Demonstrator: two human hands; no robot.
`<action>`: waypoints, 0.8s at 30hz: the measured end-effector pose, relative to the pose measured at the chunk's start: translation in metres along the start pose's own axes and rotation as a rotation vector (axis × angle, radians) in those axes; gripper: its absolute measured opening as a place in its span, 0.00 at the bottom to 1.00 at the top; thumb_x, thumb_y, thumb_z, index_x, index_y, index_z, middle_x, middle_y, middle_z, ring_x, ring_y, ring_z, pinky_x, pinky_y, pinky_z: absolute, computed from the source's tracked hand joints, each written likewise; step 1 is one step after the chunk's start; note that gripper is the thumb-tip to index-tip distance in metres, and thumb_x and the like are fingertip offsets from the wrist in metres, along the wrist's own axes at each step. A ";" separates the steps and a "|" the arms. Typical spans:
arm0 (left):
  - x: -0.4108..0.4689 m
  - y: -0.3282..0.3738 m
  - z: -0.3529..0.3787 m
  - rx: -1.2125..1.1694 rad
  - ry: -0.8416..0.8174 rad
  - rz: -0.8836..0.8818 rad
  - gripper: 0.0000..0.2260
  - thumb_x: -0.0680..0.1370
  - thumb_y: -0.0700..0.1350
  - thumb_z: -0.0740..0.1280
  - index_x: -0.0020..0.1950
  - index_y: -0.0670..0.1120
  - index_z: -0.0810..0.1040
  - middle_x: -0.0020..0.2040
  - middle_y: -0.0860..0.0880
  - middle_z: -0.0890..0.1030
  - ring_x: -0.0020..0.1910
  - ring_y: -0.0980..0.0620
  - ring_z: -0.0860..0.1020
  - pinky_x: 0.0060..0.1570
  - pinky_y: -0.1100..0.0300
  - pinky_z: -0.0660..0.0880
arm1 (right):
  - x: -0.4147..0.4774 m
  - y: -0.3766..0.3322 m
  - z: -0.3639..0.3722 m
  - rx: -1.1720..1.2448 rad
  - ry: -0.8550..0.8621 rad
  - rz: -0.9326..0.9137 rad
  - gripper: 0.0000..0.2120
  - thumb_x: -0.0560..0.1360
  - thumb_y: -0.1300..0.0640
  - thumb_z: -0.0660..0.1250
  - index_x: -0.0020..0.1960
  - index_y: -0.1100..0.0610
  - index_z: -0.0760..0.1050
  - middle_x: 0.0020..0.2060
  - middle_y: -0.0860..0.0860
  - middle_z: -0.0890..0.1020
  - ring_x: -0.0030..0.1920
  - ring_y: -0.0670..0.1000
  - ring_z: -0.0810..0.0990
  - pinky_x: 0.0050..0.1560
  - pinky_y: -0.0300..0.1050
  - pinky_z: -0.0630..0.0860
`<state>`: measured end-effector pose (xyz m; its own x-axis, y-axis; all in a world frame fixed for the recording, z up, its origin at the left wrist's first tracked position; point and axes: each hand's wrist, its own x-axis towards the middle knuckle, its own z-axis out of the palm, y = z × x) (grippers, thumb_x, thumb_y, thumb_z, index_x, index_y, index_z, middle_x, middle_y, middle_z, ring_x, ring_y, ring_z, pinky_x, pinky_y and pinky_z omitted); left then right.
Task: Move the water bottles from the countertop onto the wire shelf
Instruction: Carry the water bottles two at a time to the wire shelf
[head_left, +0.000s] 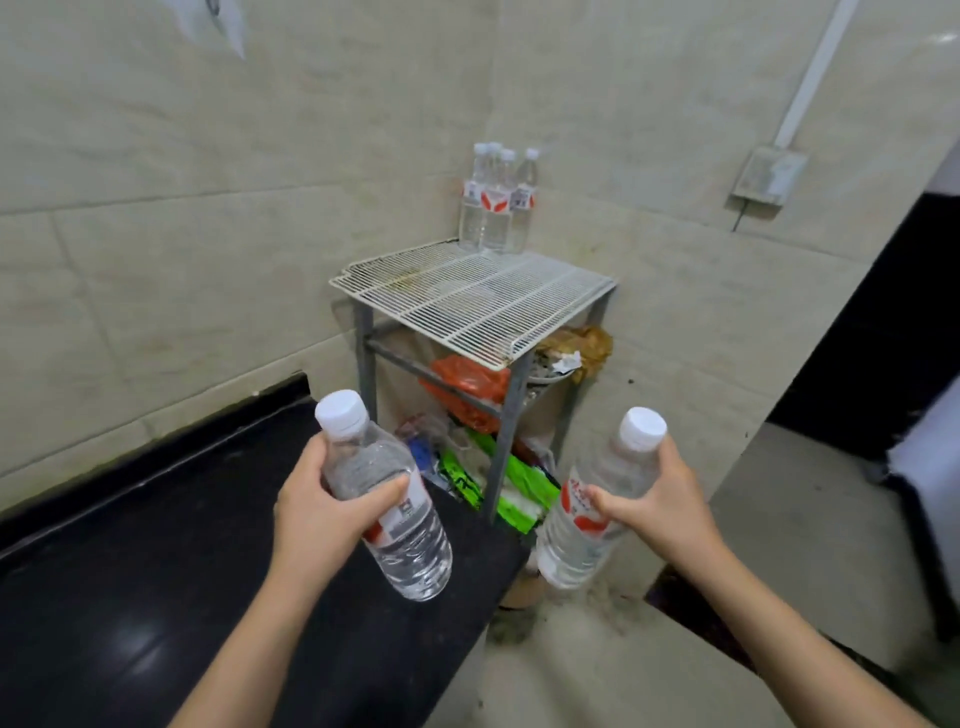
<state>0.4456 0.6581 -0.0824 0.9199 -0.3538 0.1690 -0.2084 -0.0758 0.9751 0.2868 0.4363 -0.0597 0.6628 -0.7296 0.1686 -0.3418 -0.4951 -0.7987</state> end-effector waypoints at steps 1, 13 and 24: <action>0.012 0.005 0.012 -0.006 -0.021 0.013 0.21 0.56 0.49 0.77 0.46 0.56 0.76 0.46 0.53 0.82 0.46 0.53 0.81 0.51 0.50 0.78 | 0.016 0.002 -0.007 0.013 0.018 -0.004 0.30 0.62 0.61 0.76 0.61 0.55 0.68 0.49 0.51 0.77 0.52 0.53 0.76 0.53 0.49 0.73; 0.108 0.060 0.201 -0.117 -0.008 0.135 0.22 0.55 0.48 0.75 0.47 0.53 0.77 0.46 0.50 0.83 0.46 0.51 0.82 0.49 0.52 0.78 | 0.203 0.066 -0.095 0.134 0.033 -0.143 0.26 0.62 0.64 0.76 0.51 0.49 0.67 0.46 0.51 0.79 0.48 0.53 0.79 0.55 0.53 0.76; 0.212 0.108 0.313 -0.197 0.181 0.162 0.25 0.63 0.42 0.76 0.58 0.48 0.74 0.53 0.43 0.81 0.51 0.45 0.80 0.53 0.46 0.77 | 0.355 0.112 -0.147 0.158 -0.056 -0.223 0.24 0.57 0.54 0.76 0.48 0.44 0.68 0.41 0.42 0.79 0.47 0.53 0.81 0.52 0.57 0.78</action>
<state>0.5140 0.2837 0.0139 0.9278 -0.1735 0.3304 -0.3052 0.1568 0.9393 0.3858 0.0521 -0.0042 0.7470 -0.5817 0.3220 -0.0781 -0.5577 -0.8263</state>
